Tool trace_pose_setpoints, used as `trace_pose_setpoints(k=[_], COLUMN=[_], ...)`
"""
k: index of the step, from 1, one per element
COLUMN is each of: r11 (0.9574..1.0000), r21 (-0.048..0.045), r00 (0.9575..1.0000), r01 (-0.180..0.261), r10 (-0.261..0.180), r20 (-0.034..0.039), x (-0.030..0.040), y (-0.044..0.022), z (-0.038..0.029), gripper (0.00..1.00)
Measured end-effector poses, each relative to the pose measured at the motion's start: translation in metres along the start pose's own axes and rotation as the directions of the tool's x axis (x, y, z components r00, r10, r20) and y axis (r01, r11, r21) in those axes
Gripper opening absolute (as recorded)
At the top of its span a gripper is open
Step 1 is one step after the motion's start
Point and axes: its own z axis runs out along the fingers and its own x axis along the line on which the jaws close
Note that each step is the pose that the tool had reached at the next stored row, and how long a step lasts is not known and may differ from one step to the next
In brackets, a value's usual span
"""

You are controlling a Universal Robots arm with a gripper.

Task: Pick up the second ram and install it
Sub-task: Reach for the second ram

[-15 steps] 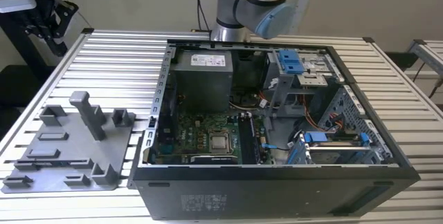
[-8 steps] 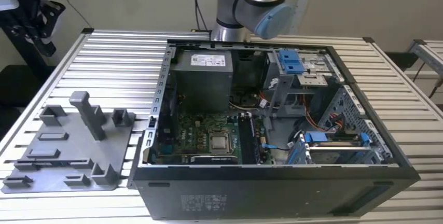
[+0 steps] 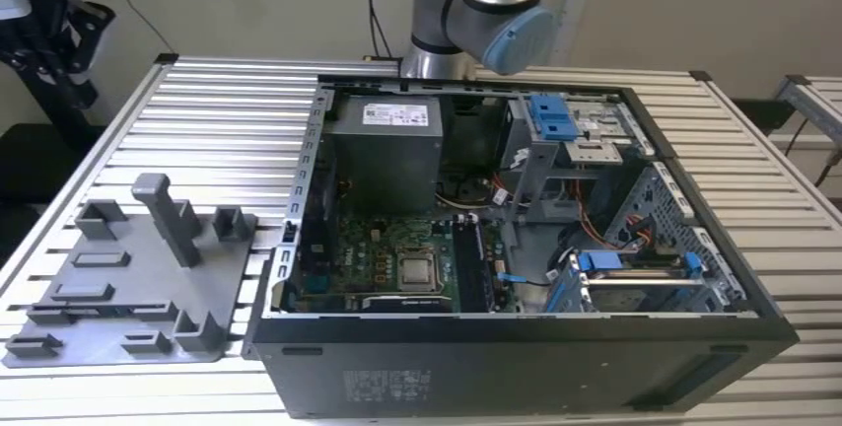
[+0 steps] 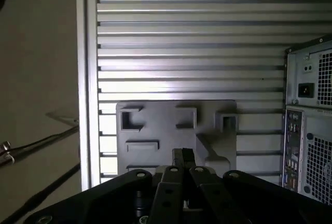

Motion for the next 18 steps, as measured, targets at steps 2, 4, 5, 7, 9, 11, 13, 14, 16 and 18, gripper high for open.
trace_pose_setpoints(k=[2, 4, 5, 7, 9, 11, 13, 14, 16, 18], r11=[1.0000, 1.0000, 1.0000, 1.0000, 1.0000, 1.0000, 1.0000, 1.0000, 1.0000, 1.0000], r21=[0.0000, 0.0000, 0.0000, -0.0001, 0.0000, 0.0000, 0.0000, 0.0000, 0.0000, 0.0000], r00=[1.0000, 1.0000, 1.0000, 1.0000, 1.0000, 1.0000, 1.0000, 1.0000, 1.0000, 1.0000], r01=[0.001, 0.001, 0.001, 0.001, 0.001, 0.001, 0.001, 0.001, 0.001, 0.001], r10=[-0.001, -0.001, -0.001, -0.001, -0.001, -0.001, -0.001, -0.001, -0.001, -0.001], r20=[-0.0001, -0.0002, 0.0000, -0.0001, -0.0001, -0.0001, -0.0001, -0.0001, -0.0001, -0.0001], x=[0.0006, 0.0009, 0.0012, 0.0020, 0.0027, 0.0034, 0.0038, 0.0039, 0.0040, 0.0041], y=[-0.0001, 0.0000, -0.0002, -0.0016, -0.0046, -0.0081, -0.0122, -0.0142, -0.0194, -0.0246], z=[0.0000, -0.0001, 0.0000, 0.0001, 0.0003, 0.0006, 0.0009, 0.0011, 0.0014, 0.0018], gripper=[0.11, 0.11, 0.11, 0.11, 0.11, 0.11, 0.11, 0.11, 0.11, 0.11])
